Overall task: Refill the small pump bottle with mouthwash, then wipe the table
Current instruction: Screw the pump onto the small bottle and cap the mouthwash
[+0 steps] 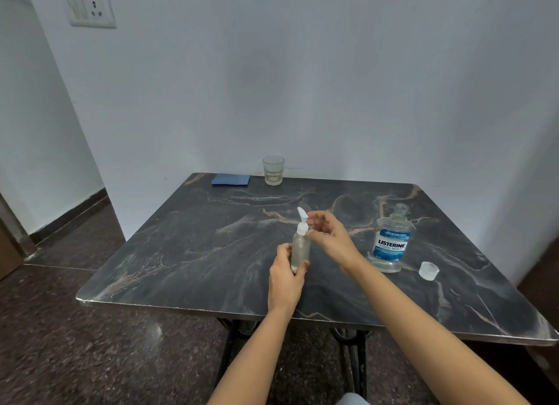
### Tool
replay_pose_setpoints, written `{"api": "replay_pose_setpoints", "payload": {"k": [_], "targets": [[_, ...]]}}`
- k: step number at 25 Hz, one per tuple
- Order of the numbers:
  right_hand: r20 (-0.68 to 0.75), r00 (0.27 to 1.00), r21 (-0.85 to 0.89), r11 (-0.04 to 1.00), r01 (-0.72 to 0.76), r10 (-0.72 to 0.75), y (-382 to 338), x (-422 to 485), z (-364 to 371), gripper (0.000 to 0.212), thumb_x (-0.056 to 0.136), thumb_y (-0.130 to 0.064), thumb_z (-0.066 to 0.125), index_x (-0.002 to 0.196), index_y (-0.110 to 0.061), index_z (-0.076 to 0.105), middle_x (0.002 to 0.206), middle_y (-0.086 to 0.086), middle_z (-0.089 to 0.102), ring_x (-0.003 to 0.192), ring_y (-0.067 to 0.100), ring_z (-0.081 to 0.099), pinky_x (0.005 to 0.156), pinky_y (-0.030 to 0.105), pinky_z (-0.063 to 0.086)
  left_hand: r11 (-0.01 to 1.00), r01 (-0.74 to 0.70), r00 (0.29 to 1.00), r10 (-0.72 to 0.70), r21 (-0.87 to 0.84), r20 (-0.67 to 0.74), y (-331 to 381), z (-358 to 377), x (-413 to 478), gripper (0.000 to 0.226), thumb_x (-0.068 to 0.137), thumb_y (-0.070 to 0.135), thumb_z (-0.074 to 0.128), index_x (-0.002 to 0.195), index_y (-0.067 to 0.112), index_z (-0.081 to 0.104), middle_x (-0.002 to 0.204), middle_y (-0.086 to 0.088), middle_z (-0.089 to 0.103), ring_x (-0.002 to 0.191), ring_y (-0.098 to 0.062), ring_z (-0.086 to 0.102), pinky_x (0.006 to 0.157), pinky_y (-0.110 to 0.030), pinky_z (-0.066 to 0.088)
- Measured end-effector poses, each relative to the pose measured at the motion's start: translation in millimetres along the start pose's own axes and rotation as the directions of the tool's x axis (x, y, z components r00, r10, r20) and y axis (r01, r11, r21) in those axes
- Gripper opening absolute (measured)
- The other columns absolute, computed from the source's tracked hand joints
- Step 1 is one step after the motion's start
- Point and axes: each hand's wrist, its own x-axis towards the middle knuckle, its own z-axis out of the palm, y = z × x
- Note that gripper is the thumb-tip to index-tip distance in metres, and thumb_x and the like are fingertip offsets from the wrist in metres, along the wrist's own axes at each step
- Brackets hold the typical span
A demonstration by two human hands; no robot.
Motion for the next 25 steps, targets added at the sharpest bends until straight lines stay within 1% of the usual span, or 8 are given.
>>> {"api": "replay_pose_setpoints", "payload": {"k": [3, 5, 8, 10, 13, 15, 20, 25], "targets": [[0.051, 0.998, 0.034, 0.999, -0.029, 0.027, -1.7, 1.5, 1.4, 0.037, 0.097, -0.008, 0.049, 0.131, -0.023, 0.048, 0.12, -0.008, 0.065, 0.112, 0.002, 0.056, 0.09, 0.017, 0.042, 1.0, -0.002, 1.0, 0.002, 0.003, -0.004, -1.8, 0.8, 1.1, 0.034, 0.089, 0.023, 0.067, 0.116, 0.027, 0.046, 0.111, 0.01, 0.06, 0.101, -0.008, 0.058, 0.087, -0.025, 0.046], [0.043, 0.999, 0.031, 0.999, -0.02, 0.019, -1.7, 0.6, 2.3, 0.035, 0.094, -0.01, 0.055, 0.127, -0.023, 0.048, 0.115, -0.007, 0.067, 0.107, 0.001, 0.059, 0.083, 0.014, 0.042, 1.0, -0.002, 1.0, 0.002, 0.007, -0.004, -2.3, 1.1, 1.5, 0.034, 0.09, 0.024, 0.066, 0.116, 0.028, 0.046, 0.112, 0.008, 0.061, 0.101, -0.009, 0.058, 0.088, -0.027, 0.048], [0.007, 1.0, 0.015, 1.0, -0.026, 0.026, 0.1, 1.7, 0.8, 0.044, 0.085, -0.011, 0.068, 0.122, -0.023, 0.049, 0.115, 0.0, 0.059, 0.107, 0.013, 0.056, 0.09, 0.027, 0.047, 1.0, -0.006, 1.0, 0.006, 0.006, -0.004, -3.2, 1.4, 1.4, 0.033, 0.09, 0.025, 0.066, 0.115, 0.03, 0.045, 0.111, 0.008, 0.061, 0.1, -0.008, 0.058, 0.087, -0.029, 0.05], [0.034, 0.999, 0.034, 0.999, -0.033, 0.032, 0.3, 3.8, -0.8, 0.044, 0.088, -0.008, 0.063, 0.126, -0.024, 0.047, 0.118, -0.003, 0.06, 0.111, 0.016, 0.055, 0.097, 0.032, 0.045, 1.0, -0.004, 1.0, 0.004, 0.005, -0.005, -3.8, 1.8, 1.5, 0.033, 0.09, 0.025, 0.066, 0.115, 0.03, 0.045, 0.111, 0.009, 0.061, 0.099, -0.007, 0.059, 0.087, -0.03, 0.051], [0.076, 0.997, 0.056, 0.998, -0.036, 0.031, -1.9, 4.1, -1.7, 0.042, 0.094, -0.005, 0.052, 0.131, -0.023, 0.044, 0.112, -0.008, 0.068, 0.103, 0.007, 0.06, 0.09, 0.024, 0.045, 1.0, 0.003, 1.0, -0.003, 0.008, -0.006, -3.5, 2.3, 1.9, 0.035, 0.09, 0.024, 0.066, 0.117, 0.028, 0.046, 0.112, 0.009, 0.061, 0.1, -0.008, 0.059, 0.087, -0.03, 0.051], [0.075, 0.997, 0.047, 0.998, -0.032, 0.028, -2.9, 4.8, -2.3, 0.041, 0.093, -0.007, 0.056, 0.13, -0.022, 0.044, 0.109, -0.003, 0.069, 0.104, 0.011, 0.061, 0.087, 0.024, 0.044, 1.0, 0.008, 1.0, -0.008, 0.008, 0.0, -3.5, 2.5, 2.4, 0.035, 0.09, 0.024, 0.066, 0.118, 0.028, 0.046, 0.113, 0.008, 0.061, 0.101, -0.008, 0.059, 0.088, -0.03, 0.051], [0.191, 0.981, 0.006, 1.0, 0.006, -0.007, -3.6, 10.8, -7.3, 0.04, 0.094, -0.006, 0.055, 0.13, -0.022, 0.047, 0.127, -0.003, 0.061, 0.122, 0.016, 0.052, 0.104, 0.033, 0.042, 1.0, 0.013, 1.0, -0.013, 0.012, -0.004, -3.7, 2.2, 2.2, 0.034, 0.09, 0.025, 0.066, 0.116, 0.029, 0.046, 0.112, 0.009, 0.061, 0.102, -0.01, 0.058, 0.087, -0.03, 0.049], [0.267, 0.961, -0.086, 0.992, 0.097, -0.071, -7.9, 14.3, -11.2, 0.025, 0.093, -0.011, 0.058, 0.114, -0.024, 0.063, 0.113, -0.008, 0.068, 0.113, 0.008, 0.06, 0.099, 0.03, 0.046, 1.0, 0.02, 1.0, -0.02, 0.016, 0.002, -2.1, 2.6, 2.2, 0.036, 0.09, 0.025, 0.066, 0.119, 0.027, 0.046, 0.113, 0.009, 0.06, 0.101, -0.009, 0.057, 0.087, -0.029, 0.049]]}}
